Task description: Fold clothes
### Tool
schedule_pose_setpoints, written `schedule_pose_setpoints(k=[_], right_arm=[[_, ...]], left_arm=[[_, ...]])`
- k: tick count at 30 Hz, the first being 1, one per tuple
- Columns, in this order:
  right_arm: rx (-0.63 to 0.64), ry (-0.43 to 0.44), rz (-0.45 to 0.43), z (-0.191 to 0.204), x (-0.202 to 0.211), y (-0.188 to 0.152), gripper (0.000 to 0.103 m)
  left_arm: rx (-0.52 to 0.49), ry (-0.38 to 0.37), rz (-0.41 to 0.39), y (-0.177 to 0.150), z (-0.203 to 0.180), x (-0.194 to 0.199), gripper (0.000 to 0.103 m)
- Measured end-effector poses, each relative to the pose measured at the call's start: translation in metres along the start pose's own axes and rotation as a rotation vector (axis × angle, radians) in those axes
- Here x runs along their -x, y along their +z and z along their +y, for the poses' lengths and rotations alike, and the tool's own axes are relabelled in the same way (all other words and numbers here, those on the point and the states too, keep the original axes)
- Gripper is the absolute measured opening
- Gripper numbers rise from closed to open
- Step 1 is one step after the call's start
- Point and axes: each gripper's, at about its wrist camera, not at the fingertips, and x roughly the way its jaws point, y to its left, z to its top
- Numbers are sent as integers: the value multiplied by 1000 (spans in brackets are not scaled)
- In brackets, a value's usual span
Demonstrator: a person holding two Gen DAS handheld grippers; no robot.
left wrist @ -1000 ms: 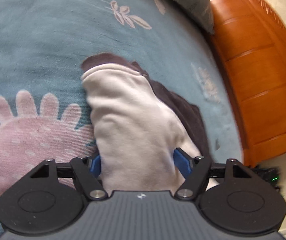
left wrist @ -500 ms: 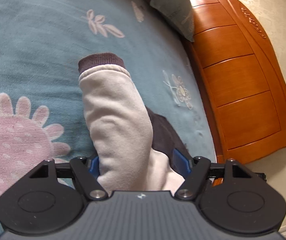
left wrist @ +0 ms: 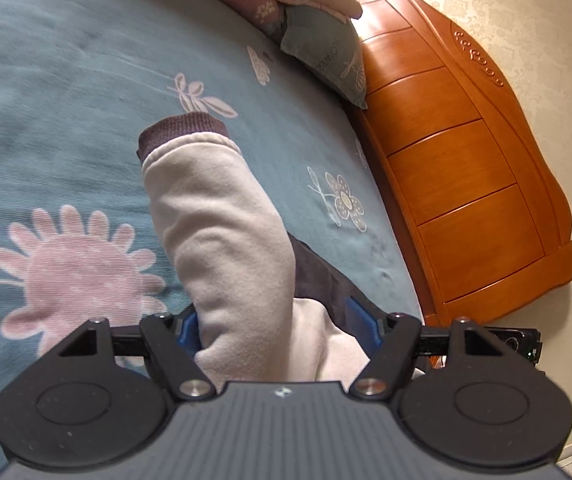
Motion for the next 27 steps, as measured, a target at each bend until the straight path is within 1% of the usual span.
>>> schedule_pose_setpoints(k=[8, 11, 15, 19, 27], right_arm=[[66, 35, 72, 60, -45, -9, 72], [86, 59, 106, 87, -69, -14, 75], [103, 96, 149, 122, -109, -20, 76], [152, 132, 198, 161, -152, -25, 77], [251, 184, 282, 234, -237, -42, 79]], left_arm=[[17, 34, -84, -14, 25, 83, 71], [28, 55, -117, -22, 39, 118, 71], [48, 89, -174, -34, 60, 172, 71], [73, 124, -230, -41, 84, 224, 71], [130, 200, -328, -38, 136, 311, 71]])
